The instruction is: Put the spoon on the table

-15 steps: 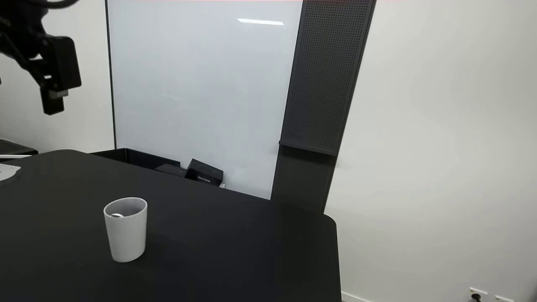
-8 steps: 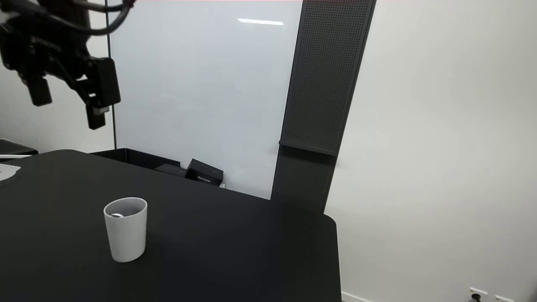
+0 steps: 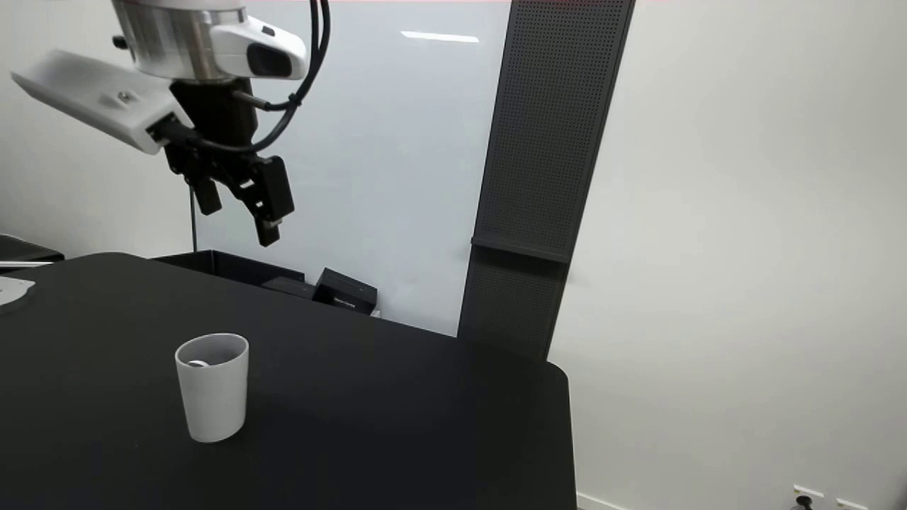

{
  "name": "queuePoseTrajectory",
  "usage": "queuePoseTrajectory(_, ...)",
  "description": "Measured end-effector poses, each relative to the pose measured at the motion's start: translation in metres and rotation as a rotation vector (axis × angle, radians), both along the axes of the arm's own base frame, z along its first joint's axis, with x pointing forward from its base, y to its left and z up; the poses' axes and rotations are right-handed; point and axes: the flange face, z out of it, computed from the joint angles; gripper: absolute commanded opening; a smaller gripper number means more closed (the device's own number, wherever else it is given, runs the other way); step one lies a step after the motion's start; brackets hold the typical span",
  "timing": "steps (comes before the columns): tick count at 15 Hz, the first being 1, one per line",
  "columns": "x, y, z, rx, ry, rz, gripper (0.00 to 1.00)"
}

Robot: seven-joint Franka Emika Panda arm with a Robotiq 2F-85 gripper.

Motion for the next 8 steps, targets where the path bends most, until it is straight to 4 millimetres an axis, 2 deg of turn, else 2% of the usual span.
queuePoseTrajectory(4, 0.034, 0.014, -0.034, 0.02, -0.037, -0.184, 1.0)
queuePoseTrajectory(8, 0.05, 0.013, -0.067, 0.043, -0.028, -0.362, 1.0)
